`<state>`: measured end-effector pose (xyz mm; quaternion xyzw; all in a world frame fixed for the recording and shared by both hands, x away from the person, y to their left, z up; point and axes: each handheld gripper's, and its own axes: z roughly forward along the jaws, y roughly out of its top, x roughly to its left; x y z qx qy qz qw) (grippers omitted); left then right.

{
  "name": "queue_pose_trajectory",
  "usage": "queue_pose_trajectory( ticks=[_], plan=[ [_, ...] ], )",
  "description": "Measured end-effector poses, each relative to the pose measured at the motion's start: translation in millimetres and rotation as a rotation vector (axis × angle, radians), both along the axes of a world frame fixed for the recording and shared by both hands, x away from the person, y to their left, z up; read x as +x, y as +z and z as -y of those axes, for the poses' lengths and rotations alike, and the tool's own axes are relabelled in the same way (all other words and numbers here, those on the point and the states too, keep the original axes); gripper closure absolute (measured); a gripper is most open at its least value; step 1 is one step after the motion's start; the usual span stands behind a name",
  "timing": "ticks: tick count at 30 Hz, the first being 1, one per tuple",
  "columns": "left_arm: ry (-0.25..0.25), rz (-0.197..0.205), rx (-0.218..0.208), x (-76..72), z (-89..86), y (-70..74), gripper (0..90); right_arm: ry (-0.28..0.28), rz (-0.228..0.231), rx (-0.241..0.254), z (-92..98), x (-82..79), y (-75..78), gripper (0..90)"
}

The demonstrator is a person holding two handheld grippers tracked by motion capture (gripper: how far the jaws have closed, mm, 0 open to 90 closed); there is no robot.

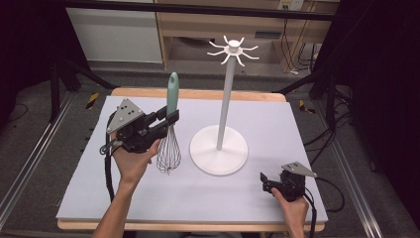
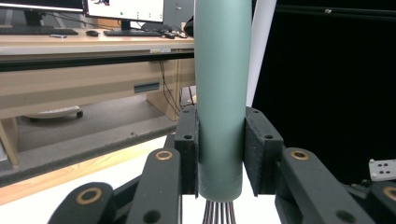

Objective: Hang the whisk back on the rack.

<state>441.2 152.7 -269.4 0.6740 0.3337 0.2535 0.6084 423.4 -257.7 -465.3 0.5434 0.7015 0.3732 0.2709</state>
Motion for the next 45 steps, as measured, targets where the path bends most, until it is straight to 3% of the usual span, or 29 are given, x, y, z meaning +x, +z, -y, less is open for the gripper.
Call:
queue_pose_trajectory(
  ticks=[28, 45],
  plan=[
    [-0.076, 0.054, 0.038, 1.9, 45.1, 33.0, 68.6, -0.001, 0.0, 0.007, 0.2, 0.1, 0.4, 7.9],
    [-0.083, 0.047, 0.054, 9.3, 61.9, 39.9, 68.7, -0.001, 0.002, 0.007, 0.7, 0.2, 0.8, 7.9]
  ],
)
